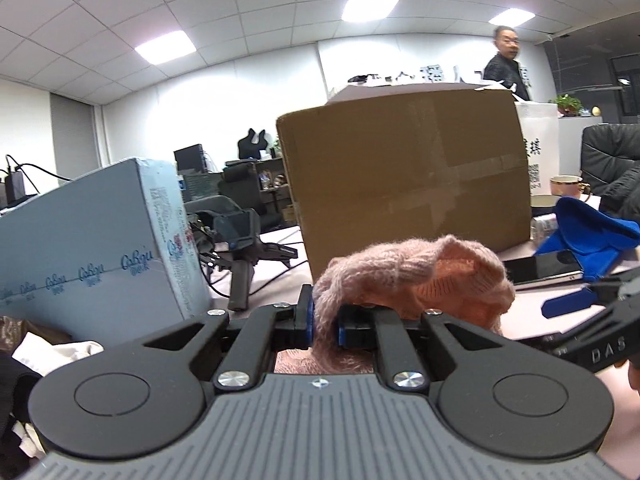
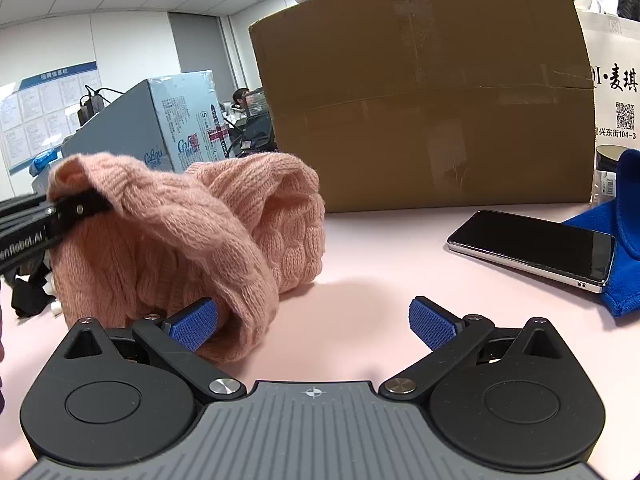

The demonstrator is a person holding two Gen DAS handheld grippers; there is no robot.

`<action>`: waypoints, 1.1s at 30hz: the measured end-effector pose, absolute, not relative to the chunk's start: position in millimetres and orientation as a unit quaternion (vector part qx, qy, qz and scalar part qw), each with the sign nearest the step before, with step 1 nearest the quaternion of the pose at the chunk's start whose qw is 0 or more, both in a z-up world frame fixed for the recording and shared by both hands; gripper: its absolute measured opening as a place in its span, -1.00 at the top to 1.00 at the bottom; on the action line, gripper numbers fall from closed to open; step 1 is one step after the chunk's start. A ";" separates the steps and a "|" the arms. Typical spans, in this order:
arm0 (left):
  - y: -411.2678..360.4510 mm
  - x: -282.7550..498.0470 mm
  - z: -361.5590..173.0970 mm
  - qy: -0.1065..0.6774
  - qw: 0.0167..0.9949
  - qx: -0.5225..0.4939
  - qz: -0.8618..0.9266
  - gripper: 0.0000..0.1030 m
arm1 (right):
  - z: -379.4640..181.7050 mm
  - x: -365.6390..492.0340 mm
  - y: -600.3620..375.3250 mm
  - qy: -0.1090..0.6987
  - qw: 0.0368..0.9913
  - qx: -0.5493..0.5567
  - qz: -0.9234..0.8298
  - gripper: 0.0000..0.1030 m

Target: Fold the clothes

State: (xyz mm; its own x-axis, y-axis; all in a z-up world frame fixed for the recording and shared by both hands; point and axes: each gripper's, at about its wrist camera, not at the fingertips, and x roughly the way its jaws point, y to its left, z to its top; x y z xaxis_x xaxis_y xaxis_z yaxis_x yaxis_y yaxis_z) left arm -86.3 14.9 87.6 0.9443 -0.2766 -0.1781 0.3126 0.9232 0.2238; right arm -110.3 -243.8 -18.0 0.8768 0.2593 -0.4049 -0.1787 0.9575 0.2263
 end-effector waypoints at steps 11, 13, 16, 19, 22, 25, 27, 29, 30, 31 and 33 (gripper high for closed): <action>20.9 -92.9 104.0 0.031 0.985 0.114 -0.123 0.82 | -19.5 -112.2 -244.8 0.218 0.964 0.092 0.120 -1.00; 23.1 -94.0 106.8 0.023 0.986 0.111 -0.119 0.82 | -19.8 -113.0 -244.8 0.216 0.964 0.091 0.123 -1.00; 26.5 -95.5 110.6 0.012 0.988 0.107 -0.115 0.83 | -20.1 -115.1 -244.0 0.212 0.964 0.091 0.133 -1.00; 29.0 -96.7 113.8 0.003 0.988 0.105 -0.114 0.83 | -19.8 -117.5 -241.3 0.206 0.964 0.087 0.144 -1.00; 32.1 -99.1 117.6 -0.006 0.988 0.101 -0.115 0.83 | -17.8 -121.0 -233.8 0.197 0.964 0.075 0.161 -1.00; 35.4 -100.4 120.7 -0.012 0.988 0.098 -0.117 0.83 | -14.5 -125.3 -219.5 0.187 0.962 0.054 0.191 -1.00; 37.8 -101.6 122.5 -0.014 0.988 0.097 -0.120 0.83 | -12.8 -124.2 -208.5 0.181 0.963 0.029 0.195 -0.96; 39.7 -104.4 124.4 -0.019 0.988 0.098 -0.122 0.83 | -12.3 -118.9 -197.3 0.180 0.964 0.007 0.194 -0.91; 40.5 -105.7 125.2 -0.021 0.987 0.098 -0.123 0.83 | -12.1 -116.0 -192.1 0.181 0.964 -0.002 0.193 -0.83; 40.7 -107.0 126.4 -0.023 0.987 0.099 -0.122 0.83 | -12.3 -111.5 -189.9 0.185 0.963 0.004 0.197 -0.78; 43.8 -109.1 127.5 -0.026 0.987 0.100 -0.120 0.83 | -11.6 -104.7 -186.7 0.192 0.960 0.021 0.203 -0.58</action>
